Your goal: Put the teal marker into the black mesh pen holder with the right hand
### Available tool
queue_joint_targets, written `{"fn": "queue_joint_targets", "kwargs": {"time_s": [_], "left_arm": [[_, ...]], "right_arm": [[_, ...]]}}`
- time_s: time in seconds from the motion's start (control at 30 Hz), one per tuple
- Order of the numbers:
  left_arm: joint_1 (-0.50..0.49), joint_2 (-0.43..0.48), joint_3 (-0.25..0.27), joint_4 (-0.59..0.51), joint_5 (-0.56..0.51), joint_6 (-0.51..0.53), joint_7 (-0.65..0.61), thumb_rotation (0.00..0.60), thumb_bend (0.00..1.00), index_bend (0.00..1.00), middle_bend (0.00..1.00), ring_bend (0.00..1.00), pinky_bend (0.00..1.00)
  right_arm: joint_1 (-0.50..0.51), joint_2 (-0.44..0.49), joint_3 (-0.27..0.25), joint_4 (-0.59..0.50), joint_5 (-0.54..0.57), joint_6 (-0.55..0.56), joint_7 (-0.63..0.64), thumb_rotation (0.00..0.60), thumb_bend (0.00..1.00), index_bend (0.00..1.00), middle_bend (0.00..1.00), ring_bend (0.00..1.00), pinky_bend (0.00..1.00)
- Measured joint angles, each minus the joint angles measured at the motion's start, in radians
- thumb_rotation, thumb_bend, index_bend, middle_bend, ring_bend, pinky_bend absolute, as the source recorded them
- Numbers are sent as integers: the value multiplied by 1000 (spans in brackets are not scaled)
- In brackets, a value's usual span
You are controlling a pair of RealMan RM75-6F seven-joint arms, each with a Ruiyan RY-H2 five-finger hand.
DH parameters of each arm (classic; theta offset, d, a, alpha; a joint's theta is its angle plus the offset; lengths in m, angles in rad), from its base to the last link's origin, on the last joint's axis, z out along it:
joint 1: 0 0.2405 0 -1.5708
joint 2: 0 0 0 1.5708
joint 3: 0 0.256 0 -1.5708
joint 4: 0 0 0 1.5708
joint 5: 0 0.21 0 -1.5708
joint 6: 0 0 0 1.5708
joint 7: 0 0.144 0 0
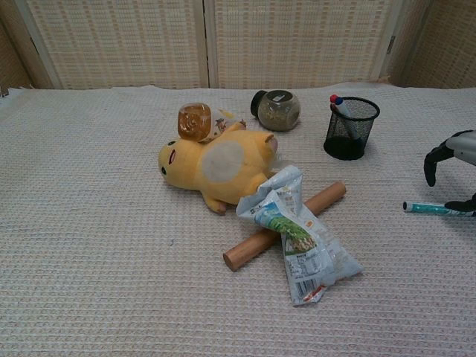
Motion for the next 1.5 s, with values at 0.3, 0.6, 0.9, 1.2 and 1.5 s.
{"fn": "queue_joint_targets", "kwargs": {"time_s": [0.3, 0.6, 0.9, 1.2, 1.5], "left_arm": [[1, 5, 0, 1, 0, 3, -15, 600, 587, 220, 105, 39, 172], [0, 4, 0, 4, -6, -5, -18, 600, 587, 220, 105, 39, 175], [0, 5, 0, 9, -5, -3, -25, 600, 587, 221, 105, 39, 182], [0, 6, 1, 9, -6, -6, -29, 600, 587, 222, 104, 39, 182], [-4, 2, 2, 12, -9, -14, -26, 600, 587, 223, 104, 39, 183]], "right_arm": [[8, -45, -8, 14, 23, -2, -32, 600, 187, 464, 311, 201, 120], [27, -85, -2, 52, 53, -25, -26, 600, 187, 467, 311, 204, 120], [50, -109, 1, 61, 75, -45, -56, 600, 209, 548, 311, 223, 120], [46, -111, -2, 52, 98, -21, -91, 600, 252, 603, 311, 249, 120], [26, -72, -2, -10, 77, 48, -75, 600, 275, 632, 311, 269, 120]]}}
